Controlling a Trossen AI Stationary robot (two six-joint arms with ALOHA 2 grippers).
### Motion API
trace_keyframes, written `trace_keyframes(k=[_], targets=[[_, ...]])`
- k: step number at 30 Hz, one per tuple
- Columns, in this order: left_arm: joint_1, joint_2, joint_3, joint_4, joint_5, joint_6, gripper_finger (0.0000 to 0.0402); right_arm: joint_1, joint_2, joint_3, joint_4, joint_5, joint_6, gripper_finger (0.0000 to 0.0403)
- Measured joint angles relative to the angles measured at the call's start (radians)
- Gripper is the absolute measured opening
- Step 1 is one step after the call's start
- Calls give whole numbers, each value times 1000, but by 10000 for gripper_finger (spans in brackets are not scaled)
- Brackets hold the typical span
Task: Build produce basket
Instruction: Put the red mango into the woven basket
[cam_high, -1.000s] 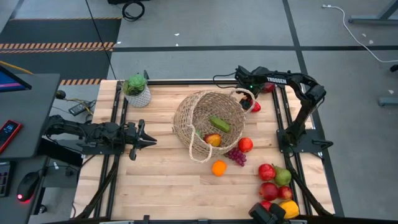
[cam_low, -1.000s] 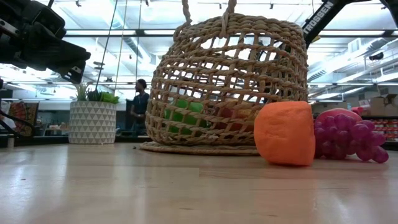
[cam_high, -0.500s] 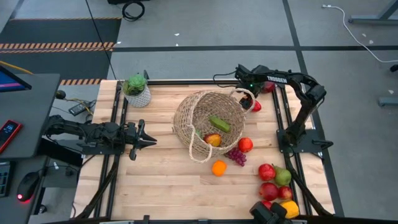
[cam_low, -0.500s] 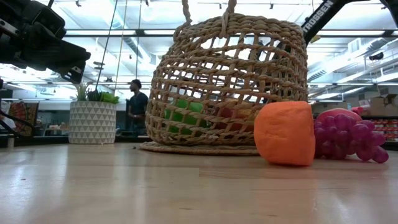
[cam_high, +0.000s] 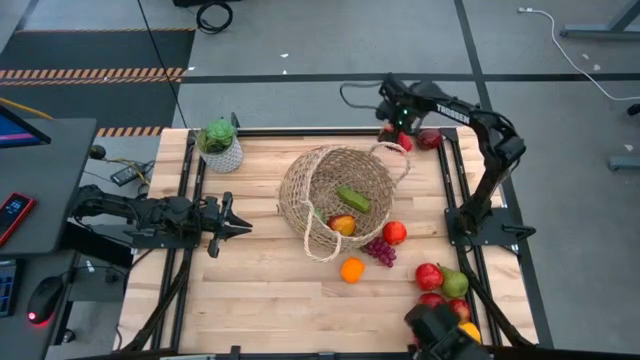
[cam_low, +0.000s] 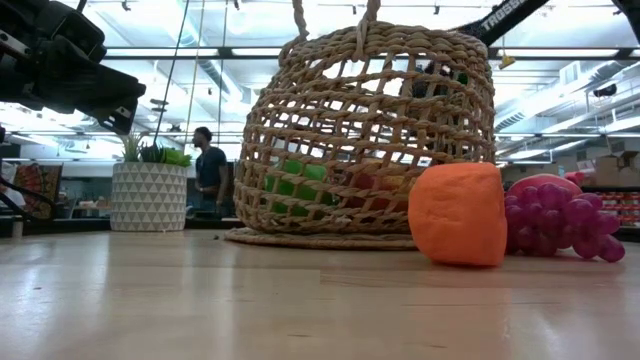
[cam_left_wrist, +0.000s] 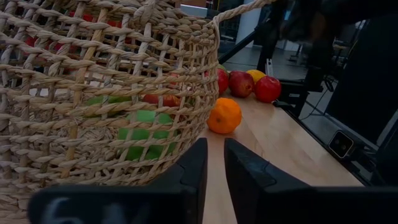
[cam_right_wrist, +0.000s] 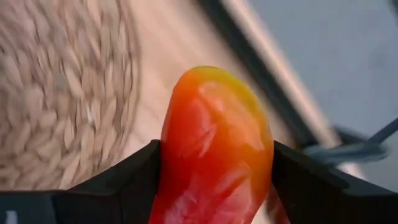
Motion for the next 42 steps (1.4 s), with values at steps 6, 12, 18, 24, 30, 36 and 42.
trace_keyframes(k=[6,12,18,24,30,36,42], targets=[[0,0,0,0,0,0,56,1,0,168,-16,-14,-34,282],[0,0,0,0,0,0,63,1,0,362,-1,-19,-29,282],[0,0,0,0,0,0,59,17,0,523,-3,-79,6,282],[0,0,0,0,0,0,57,49,0,646,-3,-196,88,282],[0,0,0,0,0,0,63,87,0,730,-2,-317,144,282],[0,0,0,0,0,0,58,119,-1,768,47,-606,227,282],[0,0,0,0,0,0,57,149,-2,768,220,-1077,449,282]])
